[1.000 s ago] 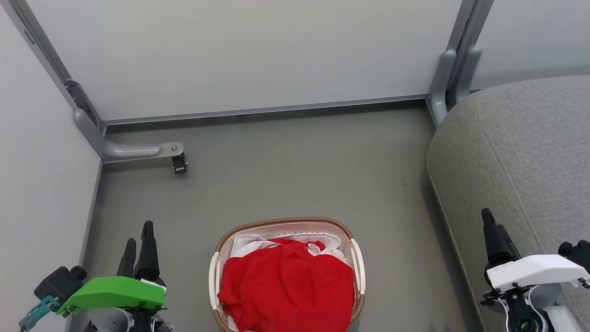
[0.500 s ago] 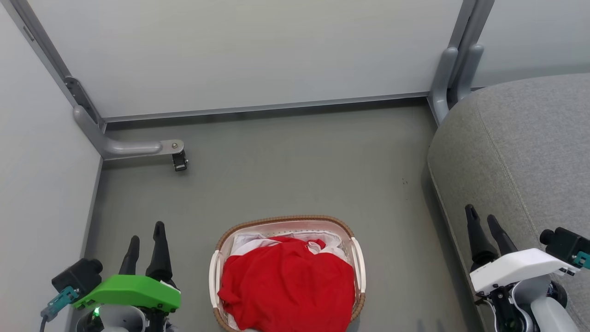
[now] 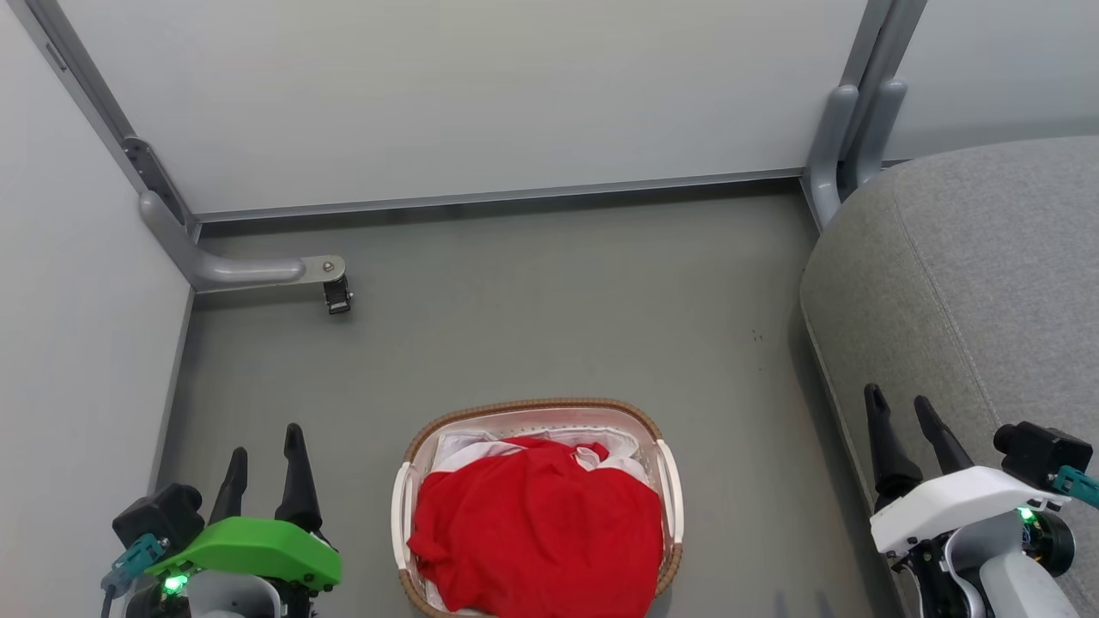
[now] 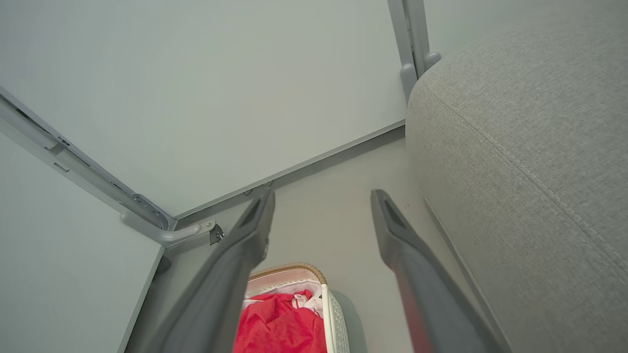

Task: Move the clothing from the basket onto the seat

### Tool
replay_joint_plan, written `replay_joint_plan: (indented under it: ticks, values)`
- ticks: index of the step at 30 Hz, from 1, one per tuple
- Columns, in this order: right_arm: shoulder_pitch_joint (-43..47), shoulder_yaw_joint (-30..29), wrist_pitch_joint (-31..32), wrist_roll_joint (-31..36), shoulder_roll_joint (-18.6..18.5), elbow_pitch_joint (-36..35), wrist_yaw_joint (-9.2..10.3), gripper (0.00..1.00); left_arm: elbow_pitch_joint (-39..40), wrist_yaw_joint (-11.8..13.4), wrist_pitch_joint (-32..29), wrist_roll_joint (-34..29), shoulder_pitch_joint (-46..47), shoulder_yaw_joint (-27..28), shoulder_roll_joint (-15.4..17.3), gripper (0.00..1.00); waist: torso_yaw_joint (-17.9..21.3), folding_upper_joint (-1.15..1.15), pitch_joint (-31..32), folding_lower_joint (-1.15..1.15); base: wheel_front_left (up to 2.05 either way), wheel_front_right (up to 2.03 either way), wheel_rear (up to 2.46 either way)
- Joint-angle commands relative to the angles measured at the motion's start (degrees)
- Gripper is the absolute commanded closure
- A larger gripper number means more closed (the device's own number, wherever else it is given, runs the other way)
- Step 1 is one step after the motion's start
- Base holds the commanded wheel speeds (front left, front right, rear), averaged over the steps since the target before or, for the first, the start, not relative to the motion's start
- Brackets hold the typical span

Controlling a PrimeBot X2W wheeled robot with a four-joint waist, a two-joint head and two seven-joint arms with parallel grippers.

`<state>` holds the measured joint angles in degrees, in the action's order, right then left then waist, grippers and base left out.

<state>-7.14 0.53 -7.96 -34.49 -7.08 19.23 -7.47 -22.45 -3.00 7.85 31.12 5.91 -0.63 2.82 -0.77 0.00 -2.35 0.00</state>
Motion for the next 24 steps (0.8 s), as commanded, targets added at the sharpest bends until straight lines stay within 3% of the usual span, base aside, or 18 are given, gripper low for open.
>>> replay_joint_plan:
  ticks: [1, 24]
  values:
    - [-1.1, -0.1, -0.6, 1.9, -0.5, -0.1, -0.02, 0.0, 0.3, 0.5, 0.6, -1.7, 0.8, 0.0, 0.4, 0.0, -0.1, 0.0, 0.0, 0.0, 0.0, 0.0, 0.0]
    - [-0.6, -1.0, -3.7, 14.2, 0.6, 1.4, -0.02, 0.0, 0.8, 2.0, 3.8, -13.4, -1.3, -0.7, 0.1, 0.0, -0.4, 0.0, -0.4, 0.0, 0.0, 0.0, 0.0]
